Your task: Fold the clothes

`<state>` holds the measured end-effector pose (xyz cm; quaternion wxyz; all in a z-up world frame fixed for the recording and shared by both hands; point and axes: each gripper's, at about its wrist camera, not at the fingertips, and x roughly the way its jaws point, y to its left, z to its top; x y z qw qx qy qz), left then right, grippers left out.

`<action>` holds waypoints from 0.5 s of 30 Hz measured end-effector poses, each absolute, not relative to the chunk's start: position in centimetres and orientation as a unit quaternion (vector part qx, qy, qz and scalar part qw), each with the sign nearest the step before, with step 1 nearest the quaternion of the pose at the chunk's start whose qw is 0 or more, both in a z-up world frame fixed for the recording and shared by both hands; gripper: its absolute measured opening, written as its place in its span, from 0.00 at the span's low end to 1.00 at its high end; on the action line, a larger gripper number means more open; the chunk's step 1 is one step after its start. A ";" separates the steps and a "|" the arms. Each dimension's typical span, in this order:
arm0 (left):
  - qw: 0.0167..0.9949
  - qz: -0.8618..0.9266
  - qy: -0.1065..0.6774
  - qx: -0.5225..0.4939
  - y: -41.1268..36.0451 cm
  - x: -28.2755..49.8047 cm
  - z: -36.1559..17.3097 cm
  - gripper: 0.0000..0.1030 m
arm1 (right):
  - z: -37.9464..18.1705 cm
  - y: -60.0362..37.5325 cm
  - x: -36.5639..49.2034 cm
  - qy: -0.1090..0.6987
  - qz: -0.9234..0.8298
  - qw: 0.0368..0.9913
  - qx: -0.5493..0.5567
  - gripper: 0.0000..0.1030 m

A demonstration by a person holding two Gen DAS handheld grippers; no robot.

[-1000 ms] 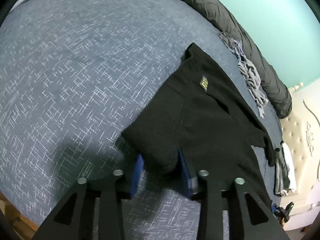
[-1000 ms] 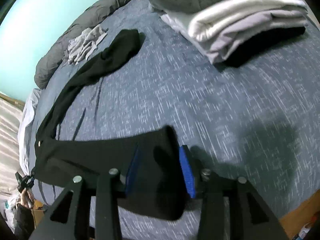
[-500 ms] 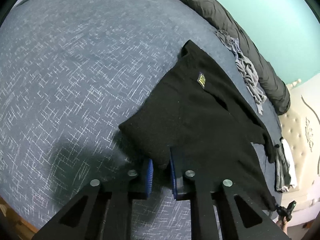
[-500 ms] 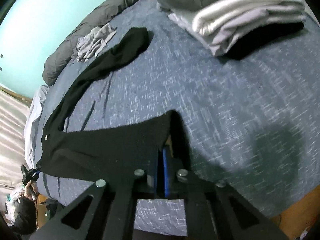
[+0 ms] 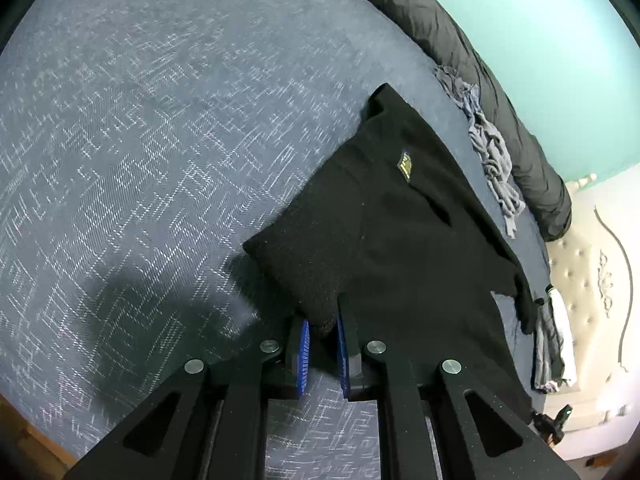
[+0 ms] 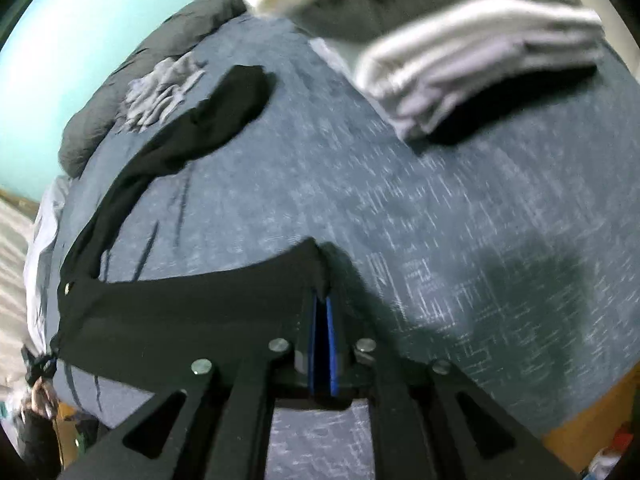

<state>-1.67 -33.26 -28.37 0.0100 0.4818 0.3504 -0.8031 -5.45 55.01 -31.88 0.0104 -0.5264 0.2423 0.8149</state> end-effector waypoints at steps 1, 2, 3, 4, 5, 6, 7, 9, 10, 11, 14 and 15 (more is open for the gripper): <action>0.009 -0.804 0.349 0.481 -33.2 -1.6 -28.3 0.12 | -31.9 55.3 -5.0 0.256 0.817 0.013 -0.517 0.14; 0.007 -0.804 0.348 0.481 -33.2 -1.6 -28.3 0.13 | -31.9 55.7 -4.5 0.269 0.818 0.016 -0.508 0.22; 0.006 -0.806 0.345 0.481 -33.2 -1.6 -28.2 0.13 | -31.9 55.9 -4.0 0.282 0.819 0.018 -0.499 0.27; 0.006 -0.806 0.344 0.481 -33.1 -1.6 -28.2 0.13 | -31.8 56.0 -3.4 0.289 0.821 0.011 -0.492 0.36; 0.006 -0.807 0.344 0.481 -33.1 -1.6 -28.2 0.13 | -31.6 56.0 -2.8 0.294 0.823 0.005 -0.486 0.38; 0.006 -0.807 0.344 0.480 -33.1 -1.7 -28.2 0.15 | -31.5 56.0 -2.4 0.296 0.824 -0.002 -0.483 0.38; 0.006 -0.807 0.345 0.479 -33.0 -1.8 -28.2 0.15 | -31.6 55.8 -2.2 0.298 0.823 -0.007 -0.484 0.38; 0.006 -0.808 0.346 0.476 -32.9 -1.9 -28.2 0.15 | -31.7 55.5 -1.6 0.301 0.821 -0.018 -0.485 0.38; 0.007 -0.807 0.348 0.477 -32.9 -1.9 -28.3 0.15 | -31.8 55.3 -1.3 0.303 0.819 -0.023 -0.486 0.38; 0.008 -0.807 0.349 0.477 -32.8 -1.9 -28.3 0.16 | -32.0 55.0 -1.2 0.301 0.818 -0.026 -0.490 0.38; 0.011 -0.805 0.353 0.477 -32.8 -1.7 -28.4 0.22 | -32.5 53.9 -1.1 0.296 0.815 -0.031 -0.496 0.38; 0.012 -0.805 0.353 0.477 -32.8 -1.6 -28.5 0.28 | -32.5 53.7 -1.1 0.296 0.815 -0.032 -0.497 0.38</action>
